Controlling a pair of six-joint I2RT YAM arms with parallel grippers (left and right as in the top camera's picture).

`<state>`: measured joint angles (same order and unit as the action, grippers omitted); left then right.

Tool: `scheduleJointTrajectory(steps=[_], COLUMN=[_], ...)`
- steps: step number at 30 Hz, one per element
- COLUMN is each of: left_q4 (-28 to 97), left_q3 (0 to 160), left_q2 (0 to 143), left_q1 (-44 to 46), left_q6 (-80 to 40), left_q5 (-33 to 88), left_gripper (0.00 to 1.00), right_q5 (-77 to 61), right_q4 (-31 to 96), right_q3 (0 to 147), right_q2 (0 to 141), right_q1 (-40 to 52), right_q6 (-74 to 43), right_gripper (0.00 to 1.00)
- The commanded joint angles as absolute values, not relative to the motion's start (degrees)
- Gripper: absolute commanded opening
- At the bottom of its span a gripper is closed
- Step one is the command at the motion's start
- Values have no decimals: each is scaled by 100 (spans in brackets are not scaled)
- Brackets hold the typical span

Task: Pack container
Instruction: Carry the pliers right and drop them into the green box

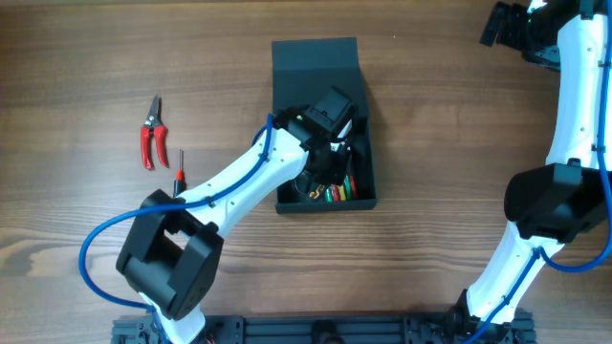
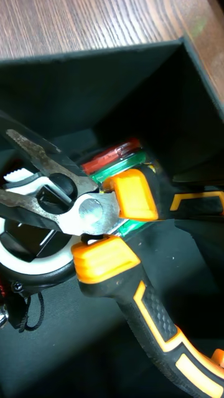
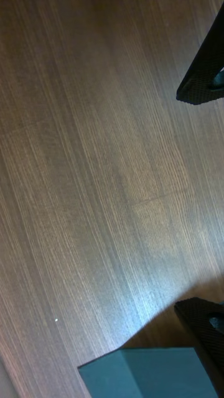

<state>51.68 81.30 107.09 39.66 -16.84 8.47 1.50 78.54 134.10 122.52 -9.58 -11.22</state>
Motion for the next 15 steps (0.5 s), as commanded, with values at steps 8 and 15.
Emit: scheduleJointTrajectory(steps=[8,15], left_q4=[5124,5081], left_q3=[8252,8340], left_q2=[11135,11074], left_q1=[3983,3750], left_q6=[-1673,-1671], left_q5=[635,637], left_gripper=[48,100], right_q5=[123,123], right_q4=[7841,7843], right_q3=[13520,13520], right_q2=[12105,12105], right_q1=[-934,-934], right_q6=[-1063,-1066], right_gripper=[100,100])
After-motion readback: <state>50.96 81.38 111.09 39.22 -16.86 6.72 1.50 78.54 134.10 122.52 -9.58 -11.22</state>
